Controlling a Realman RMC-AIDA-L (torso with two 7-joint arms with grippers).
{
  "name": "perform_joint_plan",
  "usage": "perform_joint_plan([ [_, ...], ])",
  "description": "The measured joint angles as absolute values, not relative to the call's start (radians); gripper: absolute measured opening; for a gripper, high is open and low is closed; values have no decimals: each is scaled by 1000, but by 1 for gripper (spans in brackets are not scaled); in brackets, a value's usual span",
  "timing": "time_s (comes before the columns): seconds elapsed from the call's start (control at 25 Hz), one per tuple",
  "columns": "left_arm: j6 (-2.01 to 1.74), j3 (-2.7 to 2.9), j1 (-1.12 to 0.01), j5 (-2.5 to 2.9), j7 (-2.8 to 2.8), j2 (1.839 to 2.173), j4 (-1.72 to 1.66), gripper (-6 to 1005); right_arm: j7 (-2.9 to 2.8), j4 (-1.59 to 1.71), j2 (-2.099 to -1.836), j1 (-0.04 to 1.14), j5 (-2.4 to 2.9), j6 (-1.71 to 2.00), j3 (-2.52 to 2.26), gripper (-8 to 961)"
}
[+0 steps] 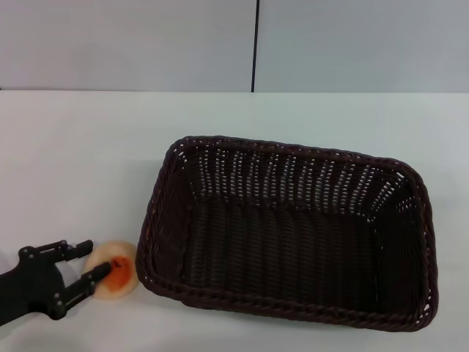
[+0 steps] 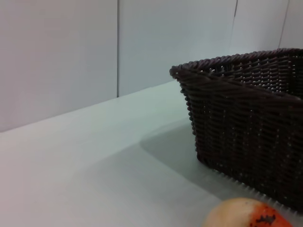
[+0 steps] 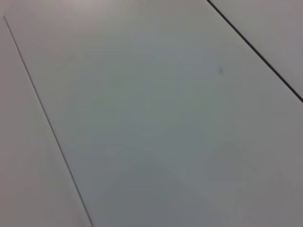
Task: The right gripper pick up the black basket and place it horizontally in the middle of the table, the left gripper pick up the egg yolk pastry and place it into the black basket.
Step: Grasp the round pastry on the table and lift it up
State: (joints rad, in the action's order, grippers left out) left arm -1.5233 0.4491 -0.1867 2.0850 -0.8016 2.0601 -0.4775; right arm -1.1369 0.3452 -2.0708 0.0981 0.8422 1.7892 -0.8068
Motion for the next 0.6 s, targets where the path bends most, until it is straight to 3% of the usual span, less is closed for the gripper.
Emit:
perform_joint_plan([
  [0.12, -1551, 444, -173, 2081, -789, 2060, -493, 482, -1137, 345, -2071, 101, 842, 1786, -807, 632],
  [0.6, -1687, 289, -161, 2073, -764, 2053, -495, 99, -1137, 344, -2071, 95, 842, 1782, -807, 632],
])
